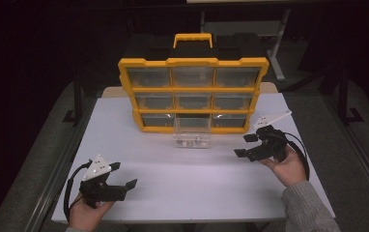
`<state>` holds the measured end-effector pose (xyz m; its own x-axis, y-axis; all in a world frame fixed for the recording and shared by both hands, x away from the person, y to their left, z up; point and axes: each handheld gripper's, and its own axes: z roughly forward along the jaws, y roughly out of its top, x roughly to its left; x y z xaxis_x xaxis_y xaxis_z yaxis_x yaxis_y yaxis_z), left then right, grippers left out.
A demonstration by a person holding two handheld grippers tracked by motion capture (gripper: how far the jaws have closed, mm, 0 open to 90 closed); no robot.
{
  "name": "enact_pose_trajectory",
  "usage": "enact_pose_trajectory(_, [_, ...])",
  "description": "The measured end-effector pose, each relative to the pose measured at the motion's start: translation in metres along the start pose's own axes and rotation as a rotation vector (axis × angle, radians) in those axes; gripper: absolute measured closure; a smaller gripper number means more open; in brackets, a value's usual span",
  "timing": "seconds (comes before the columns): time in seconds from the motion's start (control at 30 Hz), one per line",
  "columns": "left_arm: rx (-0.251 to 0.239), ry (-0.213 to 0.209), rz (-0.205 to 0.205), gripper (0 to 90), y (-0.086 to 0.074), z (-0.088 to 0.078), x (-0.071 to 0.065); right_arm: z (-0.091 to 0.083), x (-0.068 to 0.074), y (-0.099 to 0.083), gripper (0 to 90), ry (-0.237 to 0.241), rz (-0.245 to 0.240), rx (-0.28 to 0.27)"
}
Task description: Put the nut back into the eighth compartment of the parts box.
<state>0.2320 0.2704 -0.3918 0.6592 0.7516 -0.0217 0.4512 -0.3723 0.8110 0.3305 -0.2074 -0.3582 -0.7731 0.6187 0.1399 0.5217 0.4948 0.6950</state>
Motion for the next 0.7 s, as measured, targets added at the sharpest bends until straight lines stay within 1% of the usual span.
enact_pose_trajectory(0.27, [-0.001,0.0,0.007,15.9,0.0,0.0,0.0,-0.002,0.0,-0.017,23.8,-0.025,0.019,0.001])
enact_pose_trajectory(0.33, [-0.002,-0.001,0.002,15.9,0.0,0.0,0.0,-0.002,-0.001,-0.021,21.9,-0.031,0.021,0.006])
enact_pose_trajectory(0.37, [-0.001,0.0,0.007,15.9,0.0,0.0,0.0,-0.002,-0.001,-0.023,21.5,-0.033,0.027,0.006])
enact_pose_trajectory(0.4, [0.005,0.0,0.006,15.9,0.0,0.0,0.0,-0.003,-0.001,-0.025,21.4,-0.033,0.033,0.006])
enact_pose_trajectory(0.6, [0.006,-0.002,0.002,15.9,-0.001,0.0,-0.001,-0.004,-0.001,-0.037,20.2,-0.041,0.041,0.006])
enact_pose_trajectory(0.63, [0.006,-0.002,0.003,15.9,-0.001,0.0,-0.001,-0.004,-0.001,-0.039,19.9,-0.043,0.047,0.004])
enact_pose_trajectory(0.67, [0.01,-0.003,0.014,15.9,-0.001,0.0,0.0,-0.004,-0.001,-0.041,19.8,-0.041,0.047,-0.003])
enact_pose_trajectory(0.7, [0.008,-0.004,0.011,15.9,-0.001,0.001,0.0,-0.004,-0.001,-0.043,19.8,-0.04,0.051,-0.002])
